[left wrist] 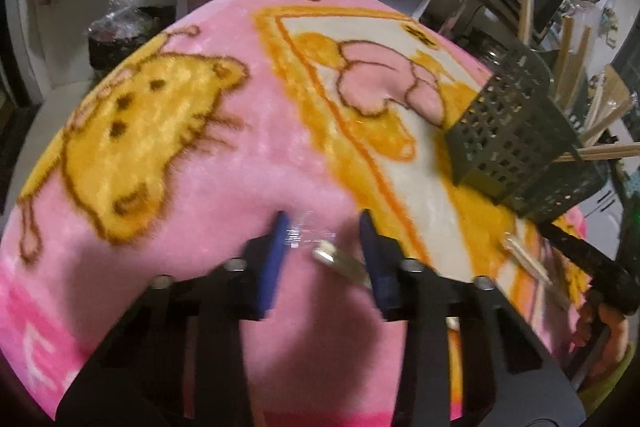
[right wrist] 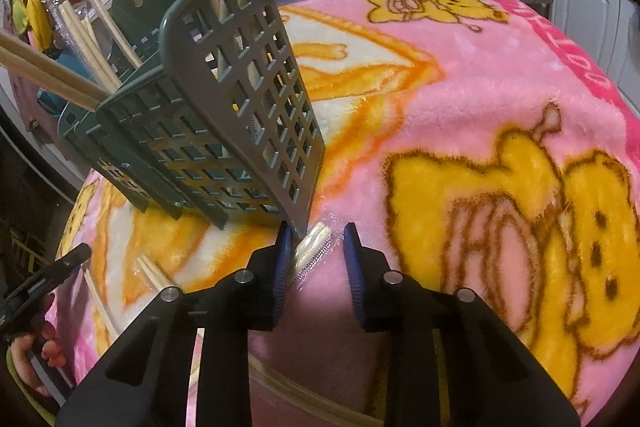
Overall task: Organize utensils
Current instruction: 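Close the right gripper on a wrapped chopstick while the left gripper closes on another, then lift the right tool's chopstick over the green caddy while the left tool lifts its chopstick there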
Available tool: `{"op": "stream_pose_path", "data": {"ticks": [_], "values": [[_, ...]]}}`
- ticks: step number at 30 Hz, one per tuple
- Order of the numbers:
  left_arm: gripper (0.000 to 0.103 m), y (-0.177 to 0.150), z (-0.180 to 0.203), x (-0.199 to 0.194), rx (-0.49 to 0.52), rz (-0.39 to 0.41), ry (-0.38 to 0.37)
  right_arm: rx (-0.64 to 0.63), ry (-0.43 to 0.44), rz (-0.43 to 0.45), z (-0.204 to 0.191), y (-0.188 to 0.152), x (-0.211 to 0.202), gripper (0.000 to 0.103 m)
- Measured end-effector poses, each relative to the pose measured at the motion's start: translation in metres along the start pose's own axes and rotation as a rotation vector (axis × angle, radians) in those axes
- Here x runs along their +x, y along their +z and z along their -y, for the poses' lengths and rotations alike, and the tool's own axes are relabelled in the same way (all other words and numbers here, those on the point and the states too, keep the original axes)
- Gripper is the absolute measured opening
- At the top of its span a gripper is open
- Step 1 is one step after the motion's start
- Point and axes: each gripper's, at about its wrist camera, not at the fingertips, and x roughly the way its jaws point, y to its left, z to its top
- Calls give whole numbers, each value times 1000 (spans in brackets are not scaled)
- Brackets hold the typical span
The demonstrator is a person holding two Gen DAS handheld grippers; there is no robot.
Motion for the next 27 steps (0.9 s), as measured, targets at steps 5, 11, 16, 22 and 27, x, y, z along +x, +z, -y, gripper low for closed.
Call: {"op": "stream_pose_path", "data": {"ticks": [5, 11, 16, 22, 27], "values": [[6, 4, -6, 1, -7, 1, 1, -6, 10, -3, 0, -1, -1, 20], [2, 6, -3, -2, -13, 6, -39, -23, 30, -6, -2, -3, -6, 12], [2, 12, 10, -11, 7, 27, -83, 17, 74, 18, 7, -2, -16, 2], [2, 27, 27, -28, 24, 72, -140, 34, 102, 66, 11, 2, -35, 1], [2, 38, 43, -41, 54, 112, -177, 19, 122, 119, 9, 10, -56, 1]]}}
